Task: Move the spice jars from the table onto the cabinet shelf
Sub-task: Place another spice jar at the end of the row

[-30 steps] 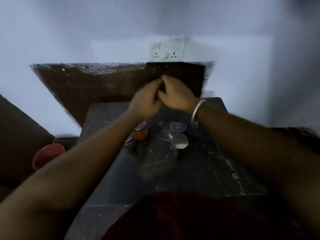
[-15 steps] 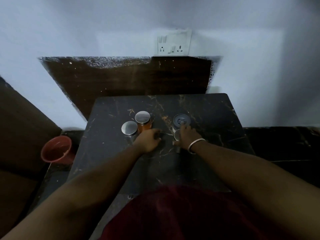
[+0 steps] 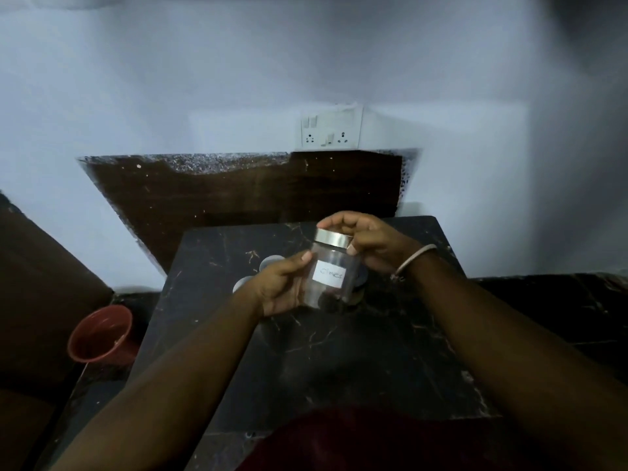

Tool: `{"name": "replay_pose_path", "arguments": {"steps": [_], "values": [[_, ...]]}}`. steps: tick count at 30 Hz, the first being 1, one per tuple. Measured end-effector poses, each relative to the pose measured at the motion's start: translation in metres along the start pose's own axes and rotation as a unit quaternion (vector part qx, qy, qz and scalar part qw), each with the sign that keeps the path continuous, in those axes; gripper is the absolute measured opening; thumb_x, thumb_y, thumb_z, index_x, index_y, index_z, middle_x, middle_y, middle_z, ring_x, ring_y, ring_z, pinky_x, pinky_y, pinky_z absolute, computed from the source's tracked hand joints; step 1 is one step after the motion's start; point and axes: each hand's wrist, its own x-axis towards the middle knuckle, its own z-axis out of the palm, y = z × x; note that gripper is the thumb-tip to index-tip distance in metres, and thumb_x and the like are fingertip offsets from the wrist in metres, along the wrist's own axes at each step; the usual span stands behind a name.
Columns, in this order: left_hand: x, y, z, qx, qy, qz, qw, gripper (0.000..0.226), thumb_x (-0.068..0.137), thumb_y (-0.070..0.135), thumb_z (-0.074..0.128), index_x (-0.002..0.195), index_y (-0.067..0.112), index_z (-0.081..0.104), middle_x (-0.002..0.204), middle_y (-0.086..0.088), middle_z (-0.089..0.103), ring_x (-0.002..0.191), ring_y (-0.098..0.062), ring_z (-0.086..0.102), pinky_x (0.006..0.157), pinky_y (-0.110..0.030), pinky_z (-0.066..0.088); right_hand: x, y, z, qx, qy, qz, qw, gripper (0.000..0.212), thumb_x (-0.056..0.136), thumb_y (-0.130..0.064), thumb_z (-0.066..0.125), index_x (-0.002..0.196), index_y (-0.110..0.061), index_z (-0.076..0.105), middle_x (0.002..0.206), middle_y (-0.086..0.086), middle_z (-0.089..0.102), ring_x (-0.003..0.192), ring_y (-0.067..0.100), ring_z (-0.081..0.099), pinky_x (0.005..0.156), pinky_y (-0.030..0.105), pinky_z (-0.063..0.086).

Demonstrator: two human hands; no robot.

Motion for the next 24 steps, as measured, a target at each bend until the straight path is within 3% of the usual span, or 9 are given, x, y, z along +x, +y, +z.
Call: {"name": "replay_pose_path", "arguments": {"steps": [4,10,13,15,17,19,20,22,24], "values": [[0.002,0.004,0.028,-0.076,-0.092,0.065,0.991,0.052,0.099,0.037,0.061,0.143,0.011,0.059,0.129,-0.018,0.069,0.116,-0.032,0.069,0.093,-0.046,0.057,-0.004,-0.014,0.023,0.062,0.047,-0.07,0.995,0.051,0.073,0.0,0.049,0.122,-0.006,0.063,0.117,0.019,0.061,0.104,0.031,0.061,0.084,0.041,0.054],[0.009,0.017,0.057,-0.062,-0.067,0.128,0.987,0.061,0.088,0.041,0.067,0.139,0.009,0.061,0.12,-0.018,0.07,0.108,-0.032,0.068,0.09,-0.046,0.057,-0.01,-0.047,0.041,-0.008,0.135,-0.141,0.981,0.042,0.076,-0.008,0.049,0.113,-0.008,0.067,0.11,0.018,0.066,0.102,0.037,0.06,0.084,0.047,0.049],[0.015,0.02,0.06,-0.061,-0.066,0.136,0.987,0.063,0.089,0.044,0.065,0.141,0.009,0.059,0.124,-0.018,0.068,0.113,-0.034,0.064,0.1,-0.054,0.046,-0.01,-0.061,0.045,-0.023,0.162,-0.148,0.975,0.037,0.074,-0.009,0.05,0.108,-0.005,0.065,0.107,0.024,0.063,0.097,0.038,0.058,0.083,0.049,0.046],[0.016,0.021,0.063,-0.063,-0.079,0.148,0.984,0.058,0.093,0.043,0.059,0.141,0.011,0.06,0.125,-0.016,0.07,0.115,-0.032,0.066,0.101,-0.053,0.048,-0.011,-0.066,0.046,-0.03,0.17,-0.148,0.974,0.033,0.074,-0.009,0.051,0.105,-0.005,0.063,0.106,0.033,0.06,0.095,0.037,0.057,0.082,0.049,0.045],[0.016,0.024,0.067,-0.057,-0.071,0.163,0.982,0.056,0.092,0.044,0.061,0.139,0.013,0.063,0.124,-0.014,0.071,0.114,-0.03,0.068,0.099,-0.05,0.052,-0.01,-0.072,0.047,-0.036,0.171,-0.151,0.973,0.029,0.075,-0.011,0.053,0.102,-0.012,0.064,0.116,0.038,0.057,0.097,0.038,0.057,0.081,0.051,0.046],[0.016,0.03,0.075,-0.054,-0.045,0.176,0.982,0.059,0.085,0.047,0.07,0.134,0.014,0.068,0.12,-0.014,0.073,0.11,-0.03,0.07,0.096,-0.048,0.054,-0.008,-0.078,0.045,-0.042,0.171,-0.151,0.973,0.023,0.077,-0.015,0.055,0.095,-0.027,0.065,0.116,0.03,0.059,0.098,0.039,0.058,0.08,0.054,0.047],[0.015,0.032,0.079,-0.063,-0.033,0.175,0.982,0.062,0.08,0.048,0.076,0.131,0.013,0.07,0.118,-0.015,0.074,0.108,-0.03,0.071,0.093,-0.047,0.057,-0.01,-0.079,0.045,-0.039,0.173,-0.146,0.973,0.02,0.079,-0.02,0.058,0.094,-0.031,0.064,0.112,0.023,0.061,0.094,0.037,0.06,0.075,0.052,0.049],[0.016,0.048,0.087,-0.061,-0.013,0.198,0.978,0.062,0.075,0.047,0.082,0.123,0.008,0.075,0.111,-0.017,0.076,0.101,-0.031,0.075,0.084,-0.044,0.061,-0.008,-0.089,0.044,-0.046,0.173,-0.144,0.973,0.018,0.084,-0.028,0.063,0.102,-0.033,0.062,0.106,0.009,0.066,0.08,0.022,0.07,0.06,0.037,0.054],[0.017,0.067,0.098,-0.037,0.004,0.226,0.973,0.062,0.07,0.047,0.086,0.116,0.006,0.078,0.104,-0.019,0.078,0.094,-0.031,0.077,0.078,-0.041,0.062,-0.012,-0.097,0.044,-0.058,0.175,-0.164,0.969,0.031,0.087,-0.03,0.065,0.117,-0.037,0.06,0.11,-0.004,0.071,0.087,0.009,0.075,0.063,0.022,0.057]]}}
